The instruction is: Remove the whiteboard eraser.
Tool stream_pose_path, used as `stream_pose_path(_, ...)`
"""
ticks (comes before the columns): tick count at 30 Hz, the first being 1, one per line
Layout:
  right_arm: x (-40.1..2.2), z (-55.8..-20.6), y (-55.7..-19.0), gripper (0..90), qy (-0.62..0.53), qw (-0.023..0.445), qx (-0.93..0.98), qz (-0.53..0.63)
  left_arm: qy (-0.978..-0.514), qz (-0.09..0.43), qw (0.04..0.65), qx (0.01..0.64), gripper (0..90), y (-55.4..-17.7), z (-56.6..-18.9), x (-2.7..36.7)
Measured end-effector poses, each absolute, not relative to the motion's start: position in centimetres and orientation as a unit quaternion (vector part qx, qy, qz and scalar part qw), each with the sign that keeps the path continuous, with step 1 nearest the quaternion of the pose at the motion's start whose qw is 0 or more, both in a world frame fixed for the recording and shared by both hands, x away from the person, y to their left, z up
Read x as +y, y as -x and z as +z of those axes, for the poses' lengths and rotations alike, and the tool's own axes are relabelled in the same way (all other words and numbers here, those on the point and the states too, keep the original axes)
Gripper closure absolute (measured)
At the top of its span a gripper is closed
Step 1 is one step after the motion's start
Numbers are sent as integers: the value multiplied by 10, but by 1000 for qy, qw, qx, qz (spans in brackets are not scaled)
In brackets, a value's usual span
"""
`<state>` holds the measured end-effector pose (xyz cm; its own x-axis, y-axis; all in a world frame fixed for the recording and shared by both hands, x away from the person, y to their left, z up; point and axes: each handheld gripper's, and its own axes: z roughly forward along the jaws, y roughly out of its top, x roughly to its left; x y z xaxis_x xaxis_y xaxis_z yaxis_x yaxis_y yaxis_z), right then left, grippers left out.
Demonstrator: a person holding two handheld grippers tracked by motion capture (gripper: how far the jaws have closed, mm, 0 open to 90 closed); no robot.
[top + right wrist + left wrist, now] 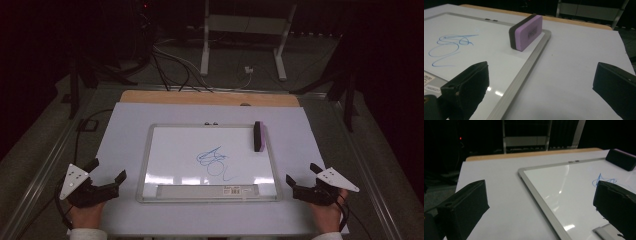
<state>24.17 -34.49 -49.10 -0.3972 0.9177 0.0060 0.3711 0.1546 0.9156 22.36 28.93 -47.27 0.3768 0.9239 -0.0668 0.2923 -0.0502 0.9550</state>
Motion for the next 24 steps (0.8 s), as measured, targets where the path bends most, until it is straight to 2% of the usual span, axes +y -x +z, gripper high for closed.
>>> stream_pose_path(4, -346, -490, -241, 6, -465, 297, 691, 466, -661, 315, 498, 465, 14, -225, -468, 290)
stream_pose_path(11, -344, -486, -238, 6, -462, 307, 685, 472, -638, 314, 529, 463, 12, -223, -466, 295)
stream_pose_path(15, -344, -483, -237, 6, -461, 309, 681, 478, -640, 301, 534, 464, 10, -224, -468, 295)
stream_pose_path(17, -343, -482, -237, 6, -461, 310, 678, 481, -640, 314, 536, 452, 9, -224, -469, 293)
stream_pose_path(24, -339, -477, -238, 6, -456, 309, 676, 490, -638, 324, 511, 476, 6, -223, -467, 291)
